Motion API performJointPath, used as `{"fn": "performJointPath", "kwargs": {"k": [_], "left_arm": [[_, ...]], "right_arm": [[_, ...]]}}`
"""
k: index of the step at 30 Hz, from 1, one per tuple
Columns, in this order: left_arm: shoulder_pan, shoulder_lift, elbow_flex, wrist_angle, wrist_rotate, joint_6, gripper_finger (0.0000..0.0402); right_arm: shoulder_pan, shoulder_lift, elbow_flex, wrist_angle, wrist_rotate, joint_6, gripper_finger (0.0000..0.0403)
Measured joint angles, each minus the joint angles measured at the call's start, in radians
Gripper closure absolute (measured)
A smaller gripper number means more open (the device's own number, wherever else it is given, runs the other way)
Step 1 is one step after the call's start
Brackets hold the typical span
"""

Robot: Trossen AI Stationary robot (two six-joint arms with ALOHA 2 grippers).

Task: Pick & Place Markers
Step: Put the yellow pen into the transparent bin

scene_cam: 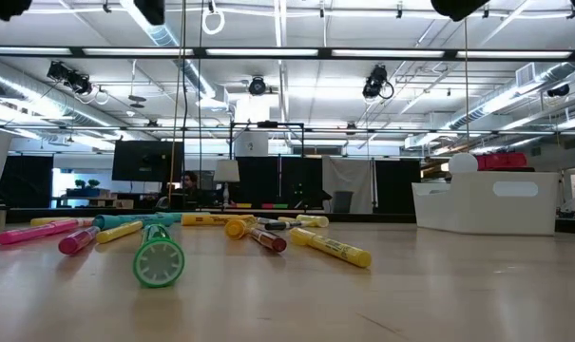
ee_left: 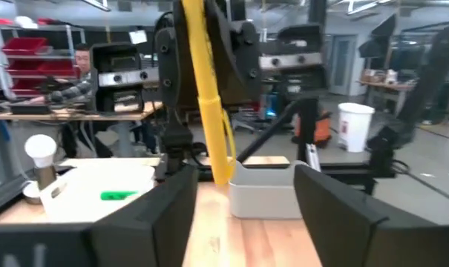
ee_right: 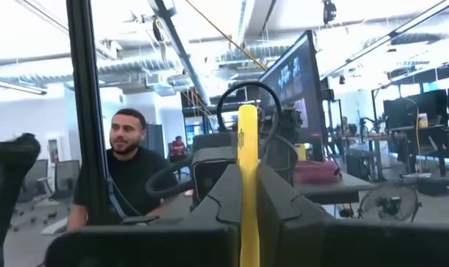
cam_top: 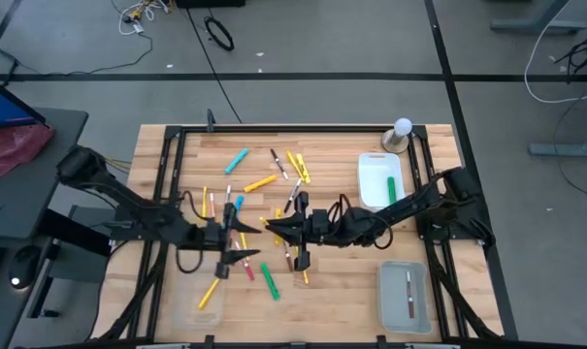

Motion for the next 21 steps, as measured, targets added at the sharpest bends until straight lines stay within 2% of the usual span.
{"fn": "performJointPath", "kwargs": {"k": [4, 8, 12, 18, 21], "left_arm": [[0.036, 0.105, 0.088, 0.004, 0.008, 0.028, 0.0147], [0.048, 0.175, 0.149, 0.040, 0.005, 0.062, 0.0167], [0.040, 0.186, 0.172, 0.048, -0.038, 0.072, 0.0221], [0.016, 0.185, 0.171, 0.034, -0.051, 0.065, 0.0349], [-0.029, 0.183, 0.174, -0.001, -0.105, 0.066, 0.0355]], "right_arm": [[0.000, 0.001, 0.000, -0.005, 0.000, -0.023, 0.0392], [0.004, 0.001, 0.000, -0.005, 0.000, -0.042, 0.0392], [0.015, 0.001, 0.000, -0.010, -0.001, -0.049, 0.0392], [0.031, 0.001, 0.002, -0.053, -0.014, -0.042, 0.0356], [0.050, 0.001, 0.002, -0.087, -0.006, -0.030, 0.0326]]}}
